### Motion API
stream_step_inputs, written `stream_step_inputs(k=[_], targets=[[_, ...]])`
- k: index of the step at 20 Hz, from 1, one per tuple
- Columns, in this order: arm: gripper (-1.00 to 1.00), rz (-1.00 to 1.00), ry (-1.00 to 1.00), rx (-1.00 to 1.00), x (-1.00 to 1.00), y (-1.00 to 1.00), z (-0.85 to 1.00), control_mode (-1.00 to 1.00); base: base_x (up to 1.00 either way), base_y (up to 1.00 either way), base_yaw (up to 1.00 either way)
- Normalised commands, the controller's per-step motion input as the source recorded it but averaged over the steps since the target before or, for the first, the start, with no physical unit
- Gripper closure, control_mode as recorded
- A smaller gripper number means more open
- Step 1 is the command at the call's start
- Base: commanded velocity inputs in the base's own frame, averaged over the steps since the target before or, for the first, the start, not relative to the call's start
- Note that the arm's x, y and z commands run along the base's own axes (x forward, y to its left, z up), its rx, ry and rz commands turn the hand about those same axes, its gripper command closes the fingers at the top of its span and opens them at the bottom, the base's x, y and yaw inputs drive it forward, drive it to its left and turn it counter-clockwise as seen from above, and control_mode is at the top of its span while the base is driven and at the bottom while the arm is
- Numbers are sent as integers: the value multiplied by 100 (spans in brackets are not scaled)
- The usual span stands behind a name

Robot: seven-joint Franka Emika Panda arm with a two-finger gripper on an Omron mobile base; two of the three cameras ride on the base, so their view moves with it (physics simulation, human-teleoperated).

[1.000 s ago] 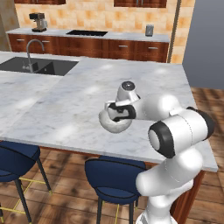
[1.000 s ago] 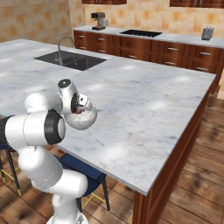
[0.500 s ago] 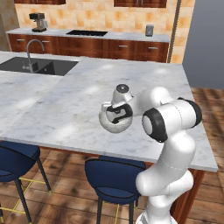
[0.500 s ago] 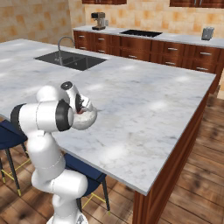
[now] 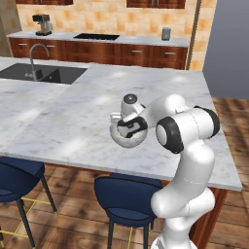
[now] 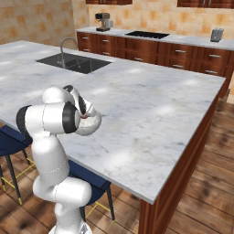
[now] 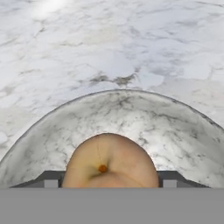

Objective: Retrieve the peach and pear from the fridge and place them into the bowl on the dining table.

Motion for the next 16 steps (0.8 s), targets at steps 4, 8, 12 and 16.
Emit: stream_step_inputs(k=[4,8,12,16], targets=[[-100,-12,0,0,-17,0,16,-100,0,0,0],[-100,-14,-6,0,-37,-1,57,-100,0,0,0],[-100,-8,-25,0,-87,-13,97,-100,0,0,0],[-100,-1,-26,0,-100,-51,100,-100,0,0,0]])
